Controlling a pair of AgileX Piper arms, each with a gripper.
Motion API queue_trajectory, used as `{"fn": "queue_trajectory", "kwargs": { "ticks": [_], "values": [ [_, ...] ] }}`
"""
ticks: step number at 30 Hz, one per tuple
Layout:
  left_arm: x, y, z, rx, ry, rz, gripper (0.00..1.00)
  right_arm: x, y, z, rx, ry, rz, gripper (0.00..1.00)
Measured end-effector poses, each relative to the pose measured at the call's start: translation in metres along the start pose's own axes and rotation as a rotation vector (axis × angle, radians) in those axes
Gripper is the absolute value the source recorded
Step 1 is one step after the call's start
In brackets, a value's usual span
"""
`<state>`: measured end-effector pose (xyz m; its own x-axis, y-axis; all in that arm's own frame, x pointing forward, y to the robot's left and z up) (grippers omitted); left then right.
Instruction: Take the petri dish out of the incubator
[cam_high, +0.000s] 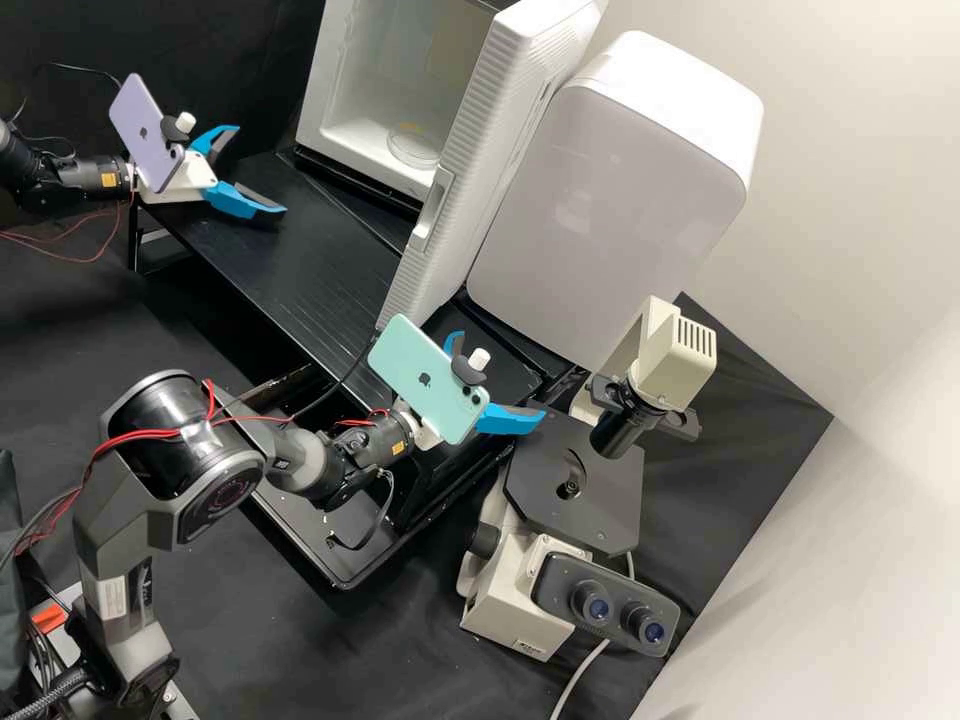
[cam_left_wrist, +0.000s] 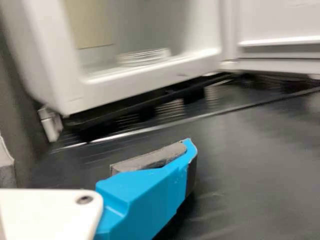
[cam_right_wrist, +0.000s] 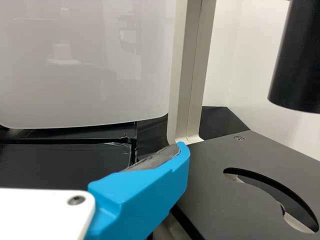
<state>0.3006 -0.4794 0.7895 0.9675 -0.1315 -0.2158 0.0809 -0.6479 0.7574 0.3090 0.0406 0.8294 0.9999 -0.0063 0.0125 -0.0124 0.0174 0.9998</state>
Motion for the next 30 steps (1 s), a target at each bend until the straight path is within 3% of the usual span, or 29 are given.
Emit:
{"fn": "queue_trajectory", "kwargs": {
  "ticks": [4, 10, 17, 30],
  "values": [
    [0.004, 0.002, 0.014, 0.015, -0.085, -0.001, 1.00, 0.000, 0.000, 0.000, 0.000, 0.000, 0.000, 1.00],
    [0.016, 0.019, 0.032, 0.038, -0.191, 0.046, 1.00, 0.000, 0.000, 0.000, 0.000, 0.000, 0.000, 1.00],
    [0.038, 0.030, 0.041, 0.085, -0.249, 0.072, 1.00, 0.000, 0.000, 0.000, 0.000, 0.000, 0.000, 1.00],
    [0.097, 0.045, 0.039, 0.015, -0.227, 0.065, 1.00, 0.000, 0.000, 0.000, 0.000, 0.000, 0.000, 1.00]
  ]
}}
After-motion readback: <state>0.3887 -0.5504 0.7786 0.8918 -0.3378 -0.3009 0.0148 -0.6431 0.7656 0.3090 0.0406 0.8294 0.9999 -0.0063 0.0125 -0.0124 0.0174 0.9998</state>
